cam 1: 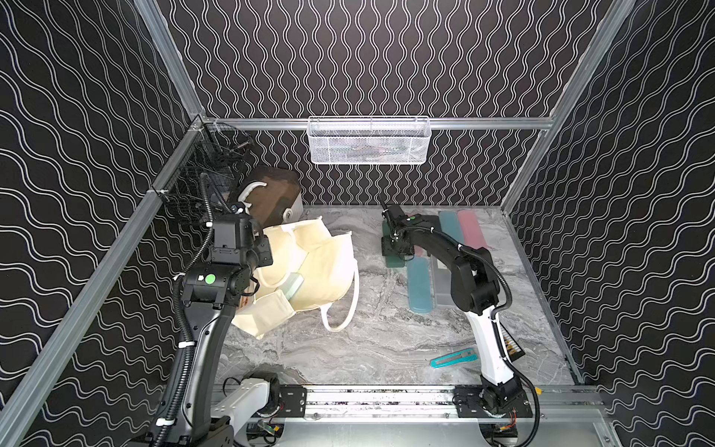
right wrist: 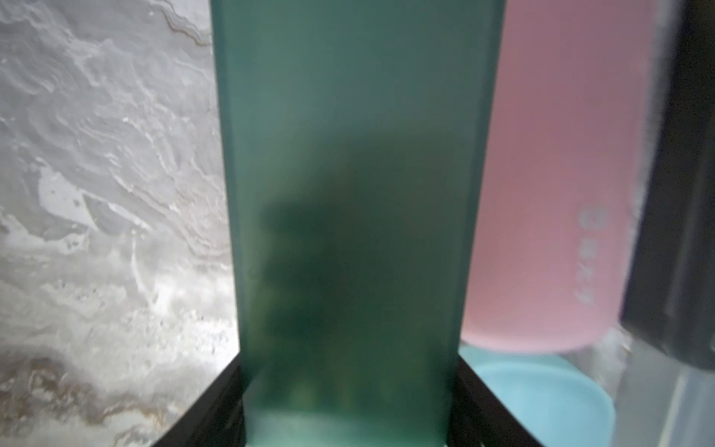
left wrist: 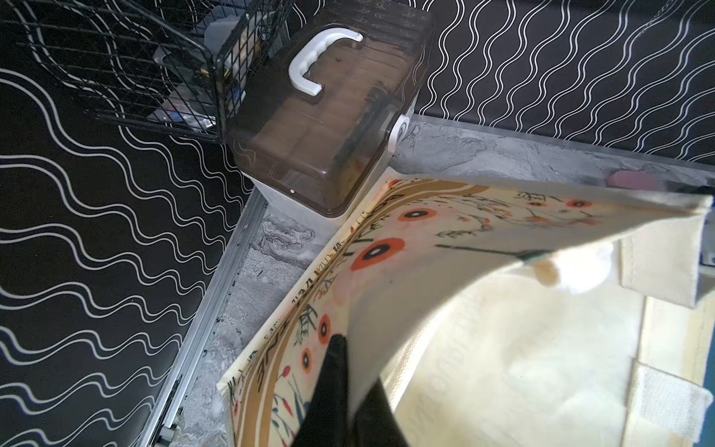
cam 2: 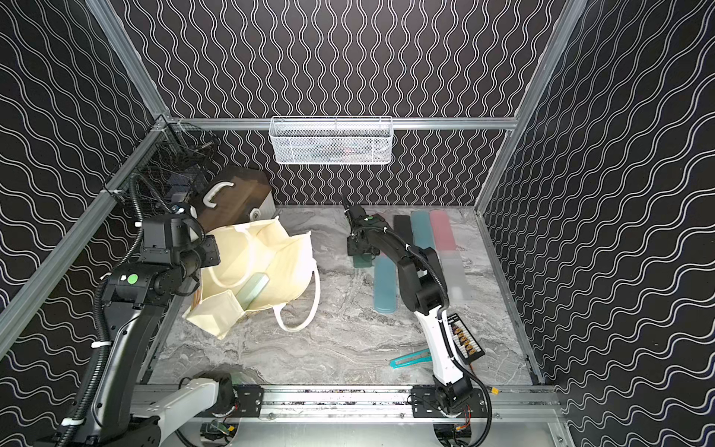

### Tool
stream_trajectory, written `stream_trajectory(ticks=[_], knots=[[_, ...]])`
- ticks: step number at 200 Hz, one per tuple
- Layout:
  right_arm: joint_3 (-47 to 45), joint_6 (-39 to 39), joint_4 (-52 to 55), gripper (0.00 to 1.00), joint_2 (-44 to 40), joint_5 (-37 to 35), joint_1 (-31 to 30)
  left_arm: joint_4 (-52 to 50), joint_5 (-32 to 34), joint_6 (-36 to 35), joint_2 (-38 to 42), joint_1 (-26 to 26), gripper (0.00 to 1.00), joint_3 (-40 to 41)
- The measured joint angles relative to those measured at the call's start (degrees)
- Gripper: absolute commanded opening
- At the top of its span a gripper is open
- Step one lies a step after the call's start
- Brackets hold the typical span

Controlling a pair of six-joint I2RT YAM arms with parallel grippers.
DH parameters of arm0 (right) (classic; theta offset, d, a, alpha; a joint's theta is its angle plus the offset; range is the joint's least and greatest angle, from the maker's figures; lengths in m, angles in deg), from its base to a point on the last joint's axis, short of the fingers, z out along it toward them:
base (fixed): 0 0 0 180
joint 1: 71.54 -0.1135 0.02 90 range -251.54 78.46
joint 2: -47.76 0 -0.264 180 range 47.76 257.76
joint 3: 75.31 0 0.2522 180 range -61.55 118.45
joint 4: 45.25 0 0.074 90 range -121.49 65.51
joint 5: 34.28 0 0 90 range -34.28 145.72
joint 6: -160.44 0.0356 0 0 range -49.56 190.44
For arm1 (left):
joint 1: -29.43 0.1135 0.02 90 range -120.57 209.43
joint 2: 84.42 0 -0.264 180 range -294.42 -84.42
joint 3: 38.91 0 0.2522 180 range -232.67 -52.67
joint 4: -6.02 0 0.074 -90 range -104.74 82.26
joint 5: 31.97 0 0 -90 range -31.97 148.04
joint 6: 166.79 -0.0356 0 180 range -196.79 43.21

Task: Take out the pencil case from the canvas bag
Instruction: Place the pencil case at the center of the board.

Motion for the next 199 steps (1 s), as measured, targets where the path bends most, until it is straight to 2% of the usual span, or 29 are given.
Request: stream_trajectory(ticks=[99,151,199], knots=[[16.8,-2.4,3.8,0.67,11.2,-2.4,0.8,0.0,-0.4,0.0,-0.5,0.0,0.0,-0.3],[20.5,-2.6,5.5,0.8,12.9,-2.6,1.1,0.0,-0.6,0.0,-0.8,0.0,0.0,-0.5],[20.8,-2.4,6.0,0.81,11.5,-2.4,1.2,0.0,-1.4,0.0,-1.3,0.0,0.0,-0.9]])
